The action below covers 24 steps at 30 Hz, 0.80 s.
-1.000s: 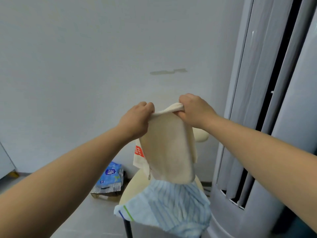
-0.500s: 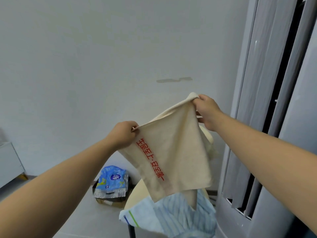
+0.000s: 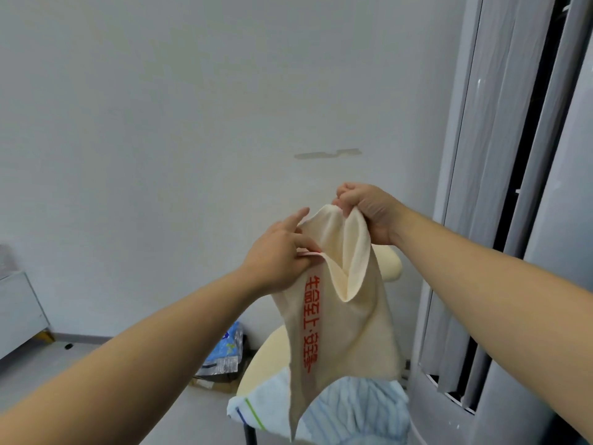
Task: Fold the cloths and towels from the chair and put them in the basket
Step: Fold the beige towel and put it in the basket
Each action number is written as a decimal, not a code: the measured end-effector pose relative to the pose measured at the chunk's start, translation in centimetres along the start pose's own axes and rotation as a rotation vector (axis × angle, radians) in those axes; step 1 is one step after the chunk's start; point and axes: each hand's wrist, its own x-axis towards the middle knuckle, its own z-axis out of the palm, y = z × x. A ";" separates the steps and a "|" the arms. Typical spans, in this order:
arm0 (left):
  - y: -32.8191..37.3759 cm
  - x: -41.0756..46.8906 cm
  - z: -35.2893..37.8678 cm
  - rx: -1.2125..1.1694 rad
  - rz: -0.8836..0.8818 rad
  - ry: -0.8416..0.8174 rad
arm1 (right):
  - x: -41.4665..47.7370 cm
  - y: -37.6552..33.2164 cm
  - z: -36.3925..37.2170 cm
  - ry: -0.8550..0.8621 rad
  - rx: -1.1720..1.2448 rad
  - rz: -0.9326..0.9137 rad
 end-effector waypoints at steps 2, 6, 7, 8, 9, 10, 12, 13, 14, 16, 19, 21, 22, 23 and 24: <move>0.2 0.0 0.4 0.016 -0.014 -0.014 | 0.0 -0.1 0.4 -0.056 -0.029 -0.024; 0.3 -0.4 1.1 0.018 -0.085 -0.073 | -0.1 0.0 0.6 -0.059 -0.152 -0.063; 0.3 -0.6 1.2 -0.034 -0.091 -0.096 | 0.1 0.1 0.4 -0.055 -0.203 -0.076; 0.2 -0.7 1.3 -0.066 -0.087 -0.120 | 0.1 0.3 0.2 -0.038 -0.279 -0.096; 0.0 -0.9 1.3 -0.065 -0.081 -0.138 | 0.1 0.4 -0.2 -0.015 -0.394 -0.119; -0.3 -1.0 1.4 -0.045 -0.077 -0.151 | 0.3 0.5 -0.6 0.007 -0.534 -0.143; -0.9 -1.2 1.3 -0.024 -0.080 -0.158 | 0.5 0.7 -1.4 0.033 -0.841 -0.163; -1.1 -1.3 1.2 -0.025 -0.083 -0.162 | 0.5 0.9 -1.6 0.037 -0.961 -0.161; -1.2 -1.3 1.0 -0.022 -0.089 -0.175 | 0.5 1.1 -1.7 0.035 -1.050 -0.170; -1.2 -1.3 0.7 0.004 -0.104 -0.218 | 0.2 1.4 -1.4 0.024 -1.214 -0.187; -1.4 -1.3 0.4 0.061 -0.107 -0.272 | 0.2 1.7 -1.3 0.072 -1.424 -0.174; -1.9 -1.4 0.3 0.078 -0.115 -0.292 | 0.1 1.6 -1.6 0.137 -1.556 -0.148; -2.2 -1.5 0.2 0.091 -0.121 -0.298 | 0.1 1.4 -1.7 0.172 -1.606 -0.138; -2.5 -1.6 0.2 0.113 -0.125 -0.301 | 0.0 1.4 -1.9 0.206 -1.647 -0.131; -2.8 -1.7 0.2 0.142 -0.126 -0.302 | -0.1 1.5 -2.1 0.232 -1.687 -0.119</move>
